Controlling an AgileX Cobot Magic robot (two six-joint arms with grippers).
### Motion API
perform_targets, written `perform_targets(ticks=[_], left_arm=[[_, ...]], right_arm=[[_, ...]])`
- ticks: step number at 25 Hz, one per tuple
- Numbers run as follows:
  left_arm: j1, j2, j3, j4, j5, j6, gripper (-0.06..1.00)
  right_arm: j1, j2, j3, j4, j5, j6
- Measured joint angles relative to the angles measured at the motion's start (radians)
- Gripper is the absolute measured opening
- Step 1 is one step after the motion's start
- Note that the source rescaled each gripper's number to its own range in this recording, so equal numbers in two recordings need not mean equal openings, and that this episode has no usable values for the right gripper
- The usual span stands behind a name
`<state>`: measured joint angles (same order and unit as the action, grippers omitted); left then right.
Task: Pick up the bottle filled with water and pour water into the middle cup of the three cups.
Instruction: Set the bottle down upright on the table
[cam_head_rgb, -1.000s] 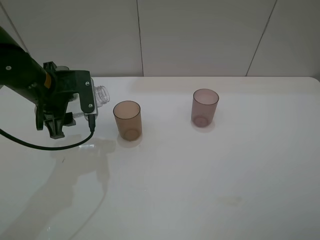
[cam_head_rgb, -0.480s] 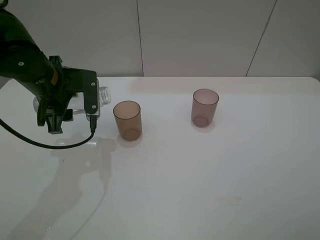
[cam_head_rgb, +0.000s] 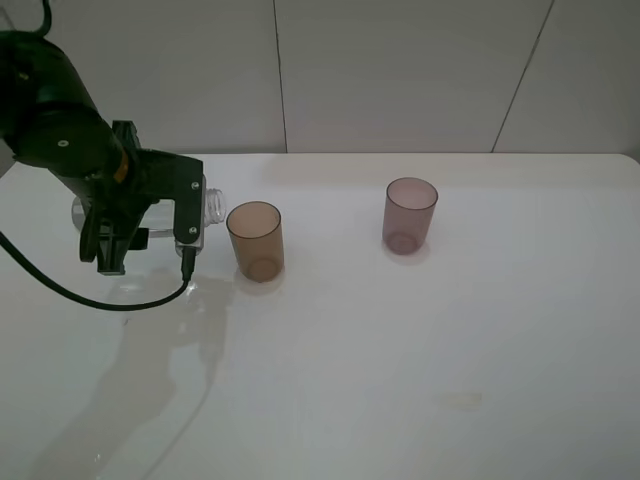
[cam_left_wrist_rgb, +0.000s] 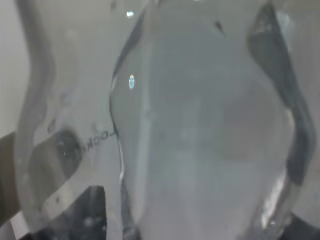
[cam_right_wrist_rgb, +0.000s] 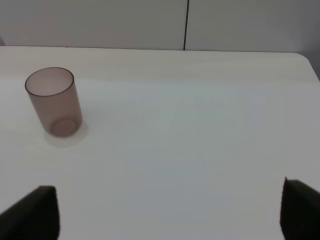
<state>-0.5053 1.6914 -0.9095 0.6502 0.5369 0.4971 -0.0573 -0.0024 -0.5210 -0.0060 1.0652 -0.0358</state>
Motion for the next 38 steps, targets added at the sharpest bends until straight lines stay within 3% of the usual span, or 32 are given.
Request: perform_targets(ticks=[19, 38], left_arm=[[-0.013, 0.007, -0.047, 0.111, 0.067, 0.005, 0.01], [-0.024, 0.007, -0.048, 0.155, 0.091, 0.042, 0.01]], right_arm=[[0.000, 0.000, 0.000, 0.000, 0.000, 0.000], [0.000, 0.000, 0.000, 0.000, 0.000, 0.000]])
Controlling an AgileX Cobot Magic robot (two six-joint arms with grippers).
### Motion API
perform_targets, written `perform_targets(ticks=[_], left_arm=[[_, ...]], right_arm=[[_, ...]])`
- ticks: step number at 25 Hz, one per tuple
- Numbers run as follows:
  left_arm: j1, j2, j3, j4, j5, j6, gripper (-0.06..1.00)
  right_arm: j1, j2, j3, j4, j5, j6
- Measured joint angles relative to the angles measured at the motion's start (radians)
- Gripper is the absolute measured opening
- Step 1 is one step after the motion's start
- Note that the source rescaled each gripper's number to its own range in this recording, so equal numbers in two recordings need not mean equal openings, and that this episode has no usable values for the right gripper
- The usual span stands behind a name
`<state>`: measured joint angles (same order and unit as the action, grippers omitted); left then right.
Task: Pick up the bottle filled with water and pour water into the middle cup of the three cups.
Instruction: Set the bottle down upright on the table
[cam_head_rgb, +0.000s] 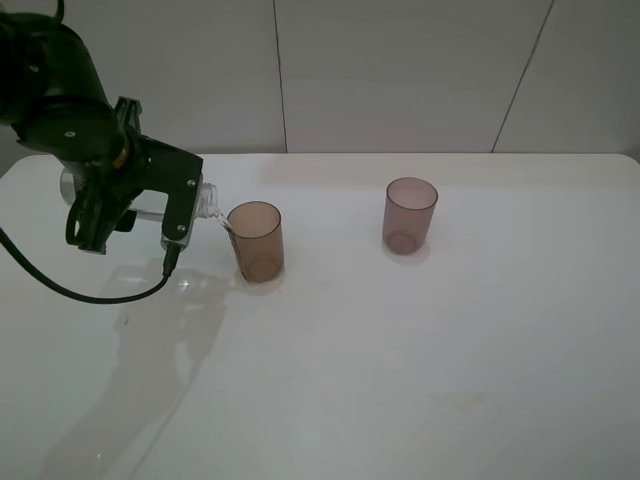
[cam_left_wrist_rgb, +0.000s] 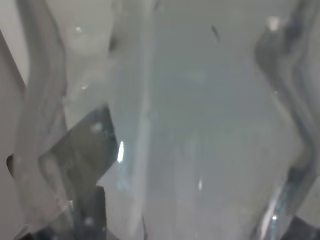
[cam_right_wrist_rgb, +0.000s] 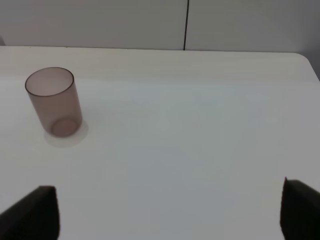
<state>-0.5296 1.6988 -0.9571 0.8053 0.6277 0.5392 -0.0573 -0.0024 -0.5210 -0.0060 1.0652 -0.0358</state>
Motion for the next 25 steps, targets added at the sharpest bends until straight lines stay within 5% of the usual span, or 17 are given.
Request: perform_targets(ticks=[25], left_arm=[[-0.005, 0.010, -0.017, 0.050, -0.047, -0.022, 0.01]], right_arm=[[0.000, 0.000, 0.000, 0.000, 0.000, 0.000]])
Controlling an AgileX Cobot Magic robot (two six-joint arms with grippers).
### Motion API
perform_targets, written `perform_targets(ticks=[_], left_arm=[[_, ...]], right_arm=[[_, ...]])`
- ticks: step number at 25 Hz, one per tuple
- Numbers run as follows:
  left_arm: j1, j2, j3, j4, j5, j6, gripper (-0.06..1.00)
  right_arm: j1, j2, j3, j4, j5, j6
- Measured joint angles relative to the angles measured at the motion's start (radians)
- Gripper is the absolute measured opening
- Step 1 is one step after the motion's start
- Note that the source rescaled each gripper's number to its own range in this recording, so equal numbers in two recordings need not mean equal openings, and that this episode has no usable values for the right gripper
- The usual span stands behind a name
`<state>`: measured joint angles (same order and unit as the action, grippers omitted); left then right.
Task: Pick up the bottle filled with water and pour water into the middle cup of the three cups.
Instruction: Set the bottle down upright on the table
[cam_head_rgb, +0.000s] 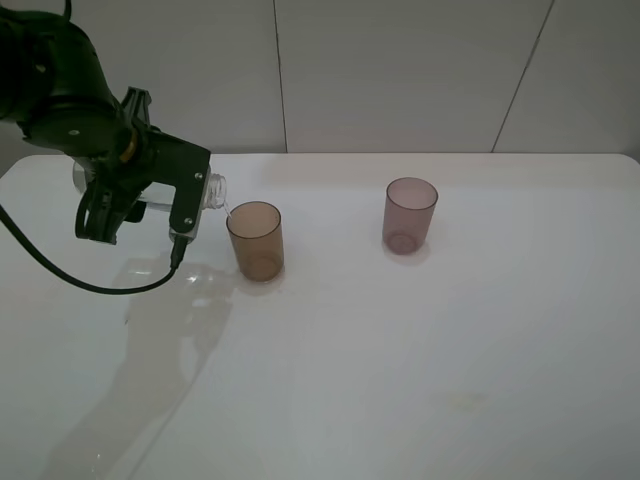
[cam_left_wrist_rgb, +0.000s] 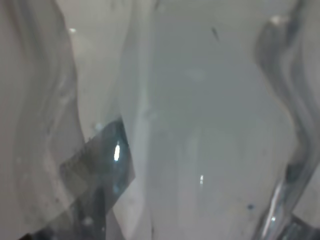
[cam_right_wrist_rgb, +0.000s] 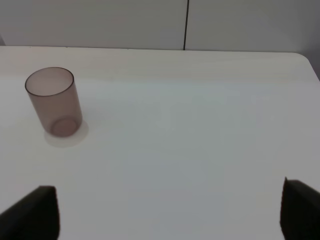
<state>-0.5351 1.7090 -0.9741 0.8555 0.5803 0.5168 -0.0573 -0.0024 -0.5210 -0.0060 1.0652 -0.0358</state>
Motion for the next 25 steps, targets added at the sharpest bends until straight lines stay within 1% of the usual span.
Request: perform_targets(ticks=[6, 15, 25], left_arm=[[-0.018, 0.000, -0.004, 0.022, -0.018, 0.000, 0.01], [-0.018, 0.000, -0.004, 0.051, -0.020, 0.000, 0.01], [-0.018, 0.000, -0.004, 0.127, -0.048, 0.000, 0.01]], right_arm=[[0.000, 0.000, 0.000, 0.006, 0.000, 0.000], [0.000, 0.000, 0.000, 0.000, 0.000, 0.000], [0.000, 0.000, 0.000, 0.000, 0.000, 0.000]])
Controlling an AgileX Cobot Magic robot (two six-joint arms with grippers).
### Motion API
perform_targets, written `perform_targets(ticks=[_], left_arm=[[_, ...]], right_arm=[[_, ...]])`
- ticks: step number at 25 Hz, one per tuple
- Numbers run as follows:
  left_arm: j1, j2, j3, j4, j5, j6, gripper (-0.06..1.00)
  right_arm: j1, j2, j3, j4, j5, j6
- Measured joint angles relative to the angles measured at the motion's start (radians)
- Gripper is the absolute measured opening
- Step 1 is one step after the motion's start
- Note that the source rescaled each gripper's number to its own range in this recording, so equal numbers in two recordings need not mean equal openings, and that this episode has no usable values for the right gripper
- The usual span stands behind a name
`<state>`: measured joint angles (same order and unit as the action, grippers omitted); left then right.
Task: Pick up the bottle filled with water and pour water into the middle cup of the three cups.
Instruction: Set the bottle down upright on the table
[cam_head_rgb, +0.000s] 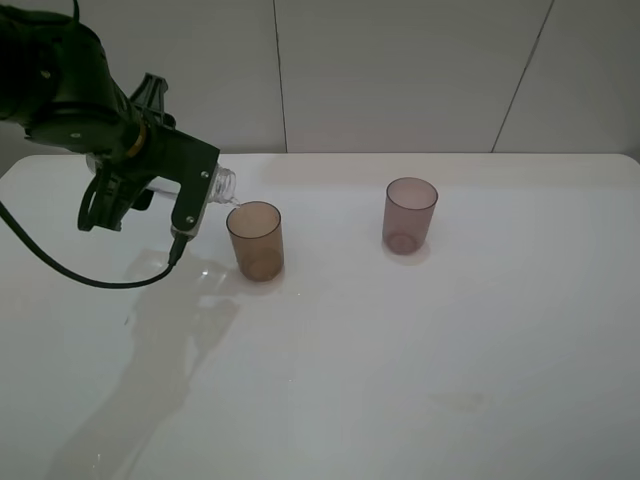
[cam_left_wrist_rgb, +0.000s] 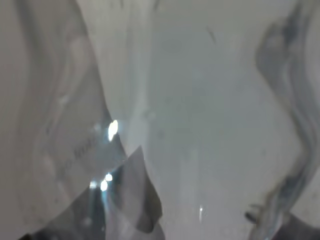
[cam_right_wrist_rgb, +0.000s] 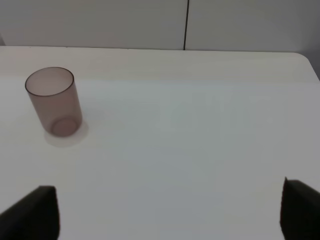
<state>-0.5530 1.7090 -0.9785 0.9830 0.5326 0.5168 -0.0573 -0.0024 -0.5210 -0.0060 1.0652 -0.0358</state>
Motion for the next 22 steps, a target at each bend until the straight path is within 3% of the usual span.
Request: perform_targets(ticks=[22], left_arm=[[0.000, 0.000, 0.000, 0.111, -0.068, 0.000, 0.01]], right_arm=[[0.000, 0.000, 0.000, 0.000, 0.000, 0.000]])
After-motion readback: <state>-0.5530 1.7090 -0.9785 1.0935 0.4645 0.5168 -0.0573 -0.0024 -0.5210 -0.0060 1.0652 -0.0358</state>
